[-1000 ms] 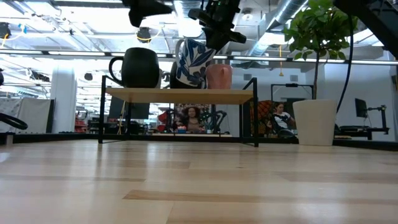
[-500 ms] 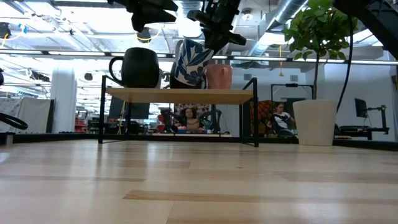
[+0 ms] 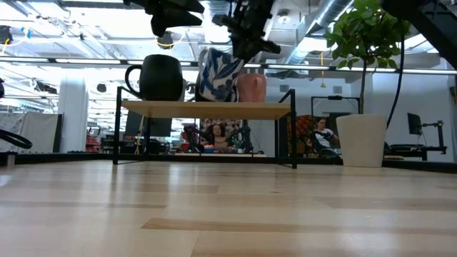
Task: Place coffee mugs
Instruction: Put the white and blue cup on the shelf
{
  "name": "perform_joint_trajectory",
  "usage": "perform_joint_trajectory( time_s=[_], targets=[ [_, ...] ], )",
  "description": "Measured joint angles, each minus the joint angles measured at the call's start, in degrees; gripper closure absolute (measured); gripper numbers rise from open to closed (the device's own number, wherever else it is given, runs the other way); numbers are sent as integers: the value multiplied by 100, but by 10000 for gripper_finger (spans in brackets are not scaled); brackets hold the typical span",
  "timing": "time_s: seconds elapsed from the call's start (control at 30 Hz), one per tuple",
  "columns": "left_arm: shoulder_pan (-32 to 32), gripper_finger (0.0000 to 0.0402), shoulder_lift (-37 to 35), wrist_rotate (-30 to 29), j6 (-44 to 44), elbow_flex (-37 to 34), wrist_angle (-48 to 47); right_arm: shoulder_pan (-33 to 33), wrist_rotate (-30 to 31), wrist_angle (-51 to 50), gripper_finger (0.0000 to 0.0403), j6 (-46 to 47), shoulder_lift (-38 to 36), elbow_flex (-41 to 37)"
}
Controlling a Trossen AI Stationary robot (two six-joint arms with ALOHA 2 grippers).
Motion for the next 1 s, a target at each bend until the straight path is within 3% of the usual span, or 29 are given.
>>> perform_joint_trajectory(
  time_s=[0.63, 0.87, 1.0],
  targets=[
    [-2, 230, 0, -1, -91, 0, -129, 12, -22, 25, 335, 59, 76, -15],
    [-2, 230, 105, -693, 90, 0, -81, -52, -313, -40, 335, 227, 20, -15],
    [-4, 230, 293, -743, 276, 17, 60, -122, -487, -52, 335, 298, 20, -15]
  ],
)
